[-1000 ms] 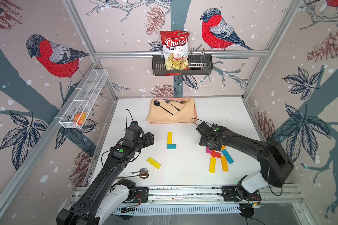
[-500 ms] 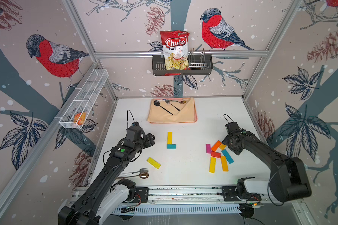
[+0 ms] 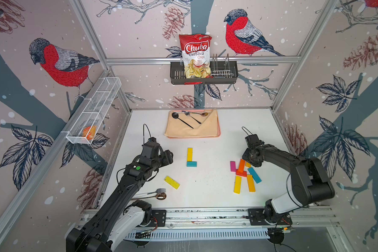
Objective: Assemble the letter h with building blocks
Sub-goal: Pick up the building block from the center of the board, then assemble the building block at the center of the board.
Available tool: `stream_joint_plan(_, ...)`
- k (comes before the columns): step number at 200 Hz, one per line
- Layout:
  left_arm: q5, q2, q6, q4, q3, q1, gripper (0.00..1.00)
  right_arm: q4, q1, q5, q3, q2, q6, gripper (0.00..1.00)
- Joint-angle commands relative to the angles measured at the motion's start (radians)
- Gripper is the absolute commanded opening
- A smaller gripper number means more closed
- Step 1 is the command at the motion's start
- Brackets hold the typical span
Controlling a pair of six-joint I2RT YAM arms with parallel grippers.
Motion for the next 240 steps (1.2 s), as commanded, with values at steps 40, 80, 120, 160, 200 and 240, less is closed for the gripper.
stream_joint_plan(40,-0.005,0.000,0.004,0.017,-0.003,0.001,0.74,-0.100,-0.015,0.010,-0.044,-0.023,0.019,0.42)
stream_joint_plan(80,-0.007,-0.001,-0.001,0.019,-0.003,0.001,0.74,-0.136,-0.029,0.063,0.002,-0.020,-0.012,0.32)
stream_joint_plan(120,-0.021,-0.008,-0.008,0.016,-0.008,0.001,0.74,-0.245,-0.020,0.139,0.135,-0.061,-0.033,0.26)
stream_joint_plan(160,-0.040,-0.010,-0.037,0.024,-0.019,0.000,0.74,-0.336,0.141,0.168,0.230,-0.113,0.002,0.26)
stream_joint_plan(200,-0.052,-0.015,-0.063,0.033,-0.028,0.000,0.74,-0.265,0.563,0.096,0.329,0.044,0.127,0.26)
stream_joint_plan(240,-0.054,-0.009,-0.071,0.034,-0.030,0.002,0.74,-0.285,0.786,0.115,0.556,0.384,0.160,0.27)
